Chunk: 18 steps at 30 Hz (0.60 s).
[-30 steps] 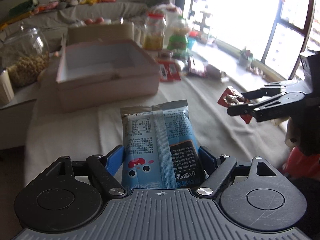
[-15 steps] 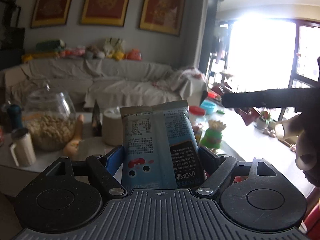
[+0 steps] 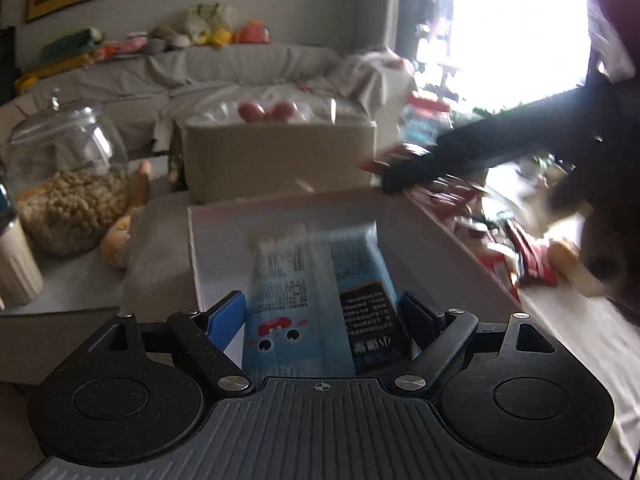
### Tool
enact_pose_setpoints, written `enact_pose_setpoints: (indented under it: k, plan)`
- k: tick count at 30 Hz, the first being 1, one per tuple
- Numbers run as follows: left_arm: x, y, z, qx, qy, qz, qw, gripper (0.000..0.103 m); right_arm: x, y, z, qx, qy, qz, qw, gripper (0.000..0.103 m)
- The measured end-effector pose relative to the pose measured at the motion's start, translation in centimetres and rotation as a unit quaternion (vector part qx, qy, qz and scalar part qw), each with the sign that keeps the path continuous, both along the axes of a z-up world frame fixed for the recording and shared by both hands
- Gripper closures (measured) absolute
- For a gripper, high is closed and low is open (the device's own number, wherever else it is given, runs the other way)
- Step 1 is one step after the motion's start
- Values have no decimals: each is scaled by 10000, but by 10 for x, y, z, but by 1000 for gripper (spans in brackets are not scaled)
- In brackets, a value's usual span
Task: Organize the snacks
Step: 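Lower the blue-and-white packet into the pink box and open the left gripper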
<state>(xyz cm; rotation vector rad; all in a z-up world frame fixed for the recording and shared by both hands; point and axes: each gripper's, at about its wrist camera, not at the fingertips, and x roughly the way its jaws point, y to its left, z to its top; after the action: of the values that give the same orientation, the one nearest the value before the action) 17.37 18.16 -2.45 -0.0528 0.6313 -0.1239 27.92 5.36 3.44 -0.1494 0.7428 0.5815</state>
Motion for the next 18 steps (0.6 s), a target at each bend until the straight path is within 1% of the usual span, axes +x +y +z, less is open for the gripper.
enact_pose_setpoints:
  k: [2, 4, 5, 6, 7, 9, 12, 14, 16, 18]
  plan:
    - [3, 0, -4, -7, 66, 29, 10000, 16, 16, 10, -10, 189, 411, 162, 9988, 31]
    - [3, -2, -5, 38, 75, 55, 9999, 17, 29, 19, -22, 351, 988, 348, 9939, 31]
    - [3, -3, -5, 29, 68, 65, 10000, 17, 33, 20, -27, 409, 1179, 344, 9916, 31]
    - [4, -2, -5, 1, 51, 76, 10000, 17, 32, 21, -28, 431, 1242, 325, 9908, 31]
    - [2, -1, -5, -33, 29, 89, 10000, 17, 31, 20, -29, 411, 1205, 318, 9914, 31]
    - [0, 1, -3, -90, -51, 140, 9998, 17, 26, 14, -26, 267, 951, 281, 9947, 29]
    - [-7, 6, 5, -266, -242, 268, 9990, 18, 15, -8, -12, 206, 441, 252, 9985, 23]
    - [-13, 9, 12, -534, -415, 431, 9968, 18, 12, -26, -3, 280, 225, 262, 9990, 21]
    - [-18, 11, 20, -802, -546, 594, 9935, 18, 10, -42, 7, 355, 68, 227, 9991, 21]
    - [-25, 7, 28, -1012, -623, 550, 9914, 18, 6, -64, 18, 399, -94, 120, 9991, 21]
